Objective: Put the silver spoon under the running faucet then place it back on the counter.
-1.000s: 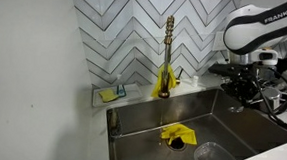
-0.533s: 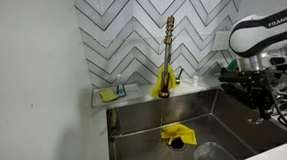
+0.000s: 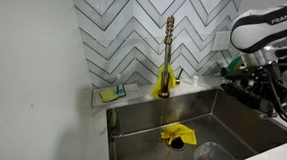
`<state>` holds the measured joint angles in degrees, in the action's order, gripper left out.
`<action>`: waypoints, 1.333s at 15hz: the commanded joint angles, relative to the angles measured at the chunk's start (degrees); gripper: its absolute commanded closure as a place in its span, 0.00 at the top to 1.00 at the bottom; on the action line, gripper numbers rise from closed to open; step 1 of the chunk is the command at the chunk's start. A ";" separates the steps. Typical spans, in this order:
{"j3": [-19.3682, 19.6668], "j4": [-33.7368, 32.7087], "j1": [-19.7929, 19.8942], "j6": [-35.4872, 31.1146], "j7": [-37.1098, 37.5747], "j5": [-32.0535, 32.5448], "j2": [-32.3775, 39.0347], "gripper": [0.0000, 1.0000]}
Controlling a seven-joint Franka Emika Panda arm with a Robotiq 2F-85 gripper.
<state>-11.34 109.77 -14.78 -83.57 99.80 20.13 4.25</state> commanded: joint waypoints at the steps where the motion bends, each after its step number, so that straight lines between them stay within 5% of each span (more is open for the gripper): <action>1: -2.33 -4.65 -2.48 5.88 3.56 9.25 -0.60 0.02; 10: -6.65 -11.17 -7.01 13.04 7.78 33.66 2.58 0.02; 14: -5.19 -10.95 -4.42 11.62 6.01 22.12 2.54 0.02; 20: -1.17 -1.62 0.64 4.30 4.36 7.14 -2.03 0.02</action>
<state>-14.15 101.44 -16.44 -72.92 105.47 32.49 6.42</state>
